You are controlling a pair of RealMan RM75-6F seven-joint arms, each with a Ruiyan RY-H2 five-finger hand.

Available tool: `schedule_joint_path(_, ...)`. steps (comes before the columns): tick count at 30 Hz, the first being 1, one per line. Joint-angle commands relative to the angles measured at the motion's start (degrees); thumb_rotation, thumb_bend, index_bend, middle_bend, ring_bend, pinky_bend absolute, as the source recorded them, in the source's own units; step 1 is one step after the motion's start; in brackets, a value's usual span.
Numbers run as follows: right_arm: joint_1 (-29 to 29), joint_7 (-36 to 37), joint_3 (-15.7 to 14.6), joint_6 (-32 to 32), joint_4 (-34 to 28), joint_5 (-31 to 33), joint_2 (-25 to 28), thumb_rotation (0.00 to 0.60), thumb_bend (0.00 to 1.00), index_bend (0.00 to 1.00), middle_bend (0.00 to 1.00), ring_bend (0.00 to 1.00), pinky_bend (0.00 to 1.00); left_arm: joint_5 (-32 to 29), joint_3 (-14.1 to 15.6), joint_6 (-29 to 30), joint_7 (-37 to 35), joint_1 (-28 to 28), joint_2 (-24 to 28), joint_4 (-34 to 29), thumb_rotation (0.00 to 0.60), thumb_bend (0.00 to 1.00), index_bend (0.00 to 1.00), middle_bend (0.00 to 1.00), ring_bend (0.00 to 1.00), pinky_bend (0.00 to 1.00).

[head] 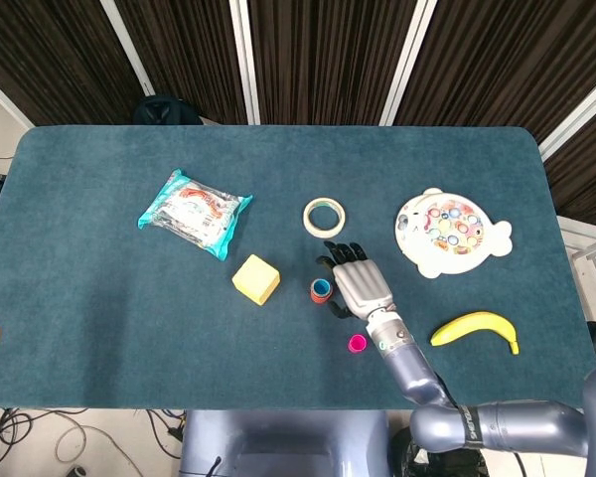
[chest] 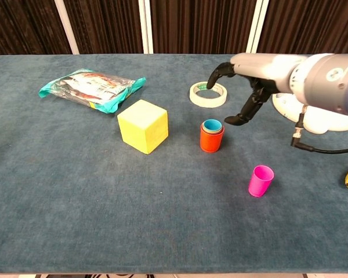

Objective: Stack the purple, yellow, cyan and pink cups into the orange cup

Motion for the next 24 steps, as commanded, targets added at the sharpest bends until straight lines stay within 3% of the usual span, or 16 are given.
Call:
schedule_joint_path(1,-2.7,1.0,-2.0,2.4,-4.2,-3.2,3.3,0.6,0.4,0.21,0.0,0.06,0.07,0.0,0.0,0.0,0.0,0.0,0.0,0.0,0.6,0.27,0.03,0.03,0.0,0.0)
schedule_joint_path(7,-8.6,2.9,-9.1,5.2,-10.3,-12.1,7.3,0.6,0.4,0.23,0.0,0.06,0.07,0.2,0.1,0.1,0.3,0.0,-0.1,-0.2,0.6,0.27,0.03,0.03,0.0,0.0)
schedule_joint_path(15,-13.8,4.3,-16.0,6.3,-10.8,-21.1,6.9,0.6,0.4,0.24,0.0,0.06,0.07,0.3,0.1,0.2,0.5,0.1,-0.1,-0.3,0.6,0.27,0.03,0.03,0.0,0.0)
schedule_joint_path(24,-17.0,4.5,-17.5,7.4,-6.3,-25.0,2.5,0.6,0.4,0.25,0.0,0.06,0.07,0.2,0.1,0.1,0.3,0.0,0.0,-0.2,0.6,0.27,0.03,0.03,0.0,0.0)
